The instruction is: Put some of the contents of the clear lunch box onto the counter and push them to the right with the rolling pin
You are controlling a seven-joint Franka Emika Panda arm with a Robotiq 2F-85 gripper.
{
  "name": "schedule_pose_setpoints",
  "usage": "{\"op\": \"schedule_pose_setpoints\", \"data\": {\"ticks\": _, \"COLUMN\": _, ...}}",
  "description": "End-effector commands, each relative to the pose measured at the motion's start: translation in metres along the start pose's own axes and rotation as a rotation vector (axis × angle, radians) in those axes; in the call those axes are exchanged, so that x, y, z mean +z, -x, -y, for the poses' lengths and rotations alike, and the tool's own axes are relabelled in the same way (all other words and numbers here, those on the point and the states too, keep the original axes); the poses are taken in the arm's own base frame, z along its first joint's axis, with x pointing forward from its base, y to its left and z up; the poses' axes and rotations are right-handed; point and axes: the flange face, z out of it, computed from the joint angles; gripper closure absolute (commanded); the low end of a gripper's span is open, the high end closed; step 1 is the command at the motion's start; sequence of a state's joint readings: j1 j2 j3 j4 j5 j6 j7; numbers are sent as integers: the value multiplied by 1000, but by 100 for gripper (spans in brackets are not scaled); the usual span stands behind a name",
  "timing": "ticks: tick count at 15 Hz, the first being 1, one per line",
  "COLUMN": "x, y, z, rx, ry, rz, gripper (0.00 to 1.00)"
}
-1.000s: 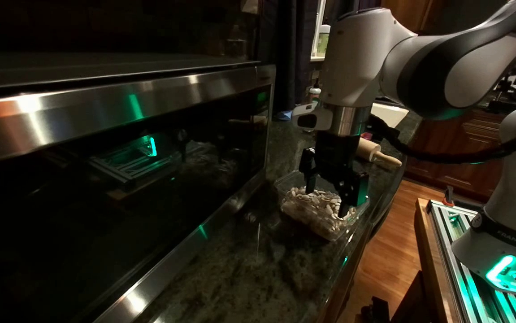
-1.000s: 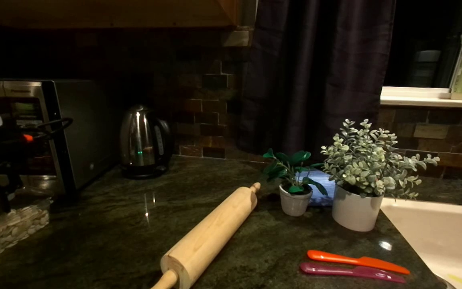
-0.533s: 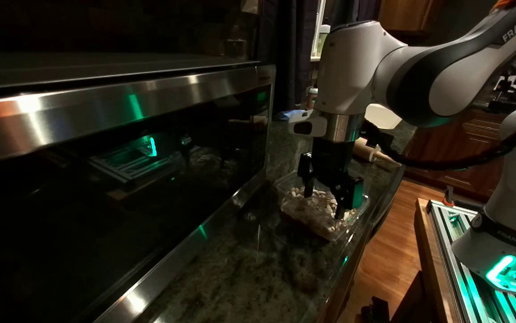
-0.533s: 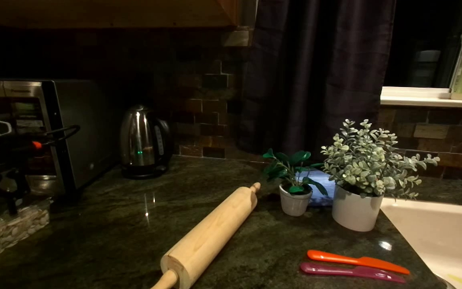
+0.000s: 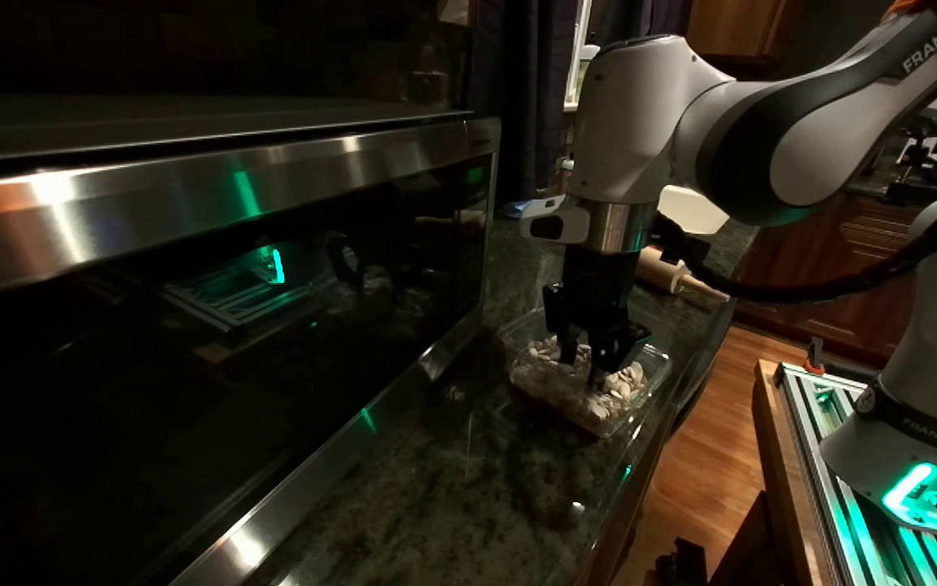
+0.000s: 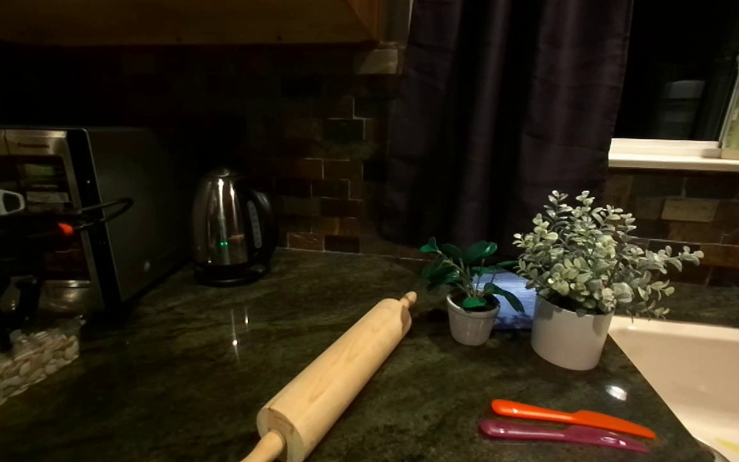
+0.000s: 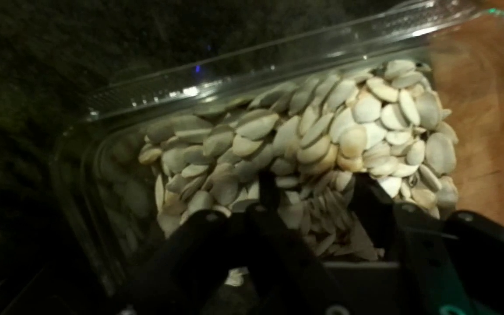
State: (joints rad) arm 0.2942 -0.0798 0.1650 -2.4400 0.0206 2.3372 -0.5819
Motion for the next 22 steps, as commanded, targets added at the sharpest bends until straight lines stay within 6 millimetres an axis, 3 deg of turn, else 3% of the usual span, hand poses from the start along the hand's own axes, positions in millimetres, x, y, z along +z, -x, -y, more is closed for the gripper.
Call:
{"op": "schedule_pose_setpoints", "data": {"ticks": 1, "x": 4, "y": 3, "z": 2, "rx": -4, "ry": -6, "rz": 2, "gripper": 83}}
{"op": "schedule_pose_setpoints", "data": {"ticks": 3, "x": 1, "y": 4, "z": 2, "rx": 1, "ry": -3, "rz": 0, "gripper": 98}}
{"op": "schedule_pose_setpoints", "data": {"ticks": 4, "x": 0, "y": 5, "z": 3, "rx": 3, "ry": -2, "rz": -4, "gripper": 100}}
{"op": "schedule_pose_setpoints", "data": {"ticks": 5, "x": -2, "y": 6, "z": 4, "rx": 4, "ry": -1, "rz": -7, "gripper": 96}}
{"op": "schedule_pose_setpoints", "data": {"ticks": 9, "x": -12, "y": 10, "z": 7, "rx": 7, "ry": 9, "rz": -13, "gripper": 96}}
{"op": "schedule_pose_setpoints", "data": {"ticks": 16, "x": -47, "y": 22, "z": 7, "rx": 34, "ry": 24, "rz": -2, "gripper": 96}}
{"op": "schedule_pose_setpoints", "data": {"ticks": 22, "x": -80, "y": 54, "z": -12, "rx": 123, "ry": 28, "rz": 4, "gripper": 96}}
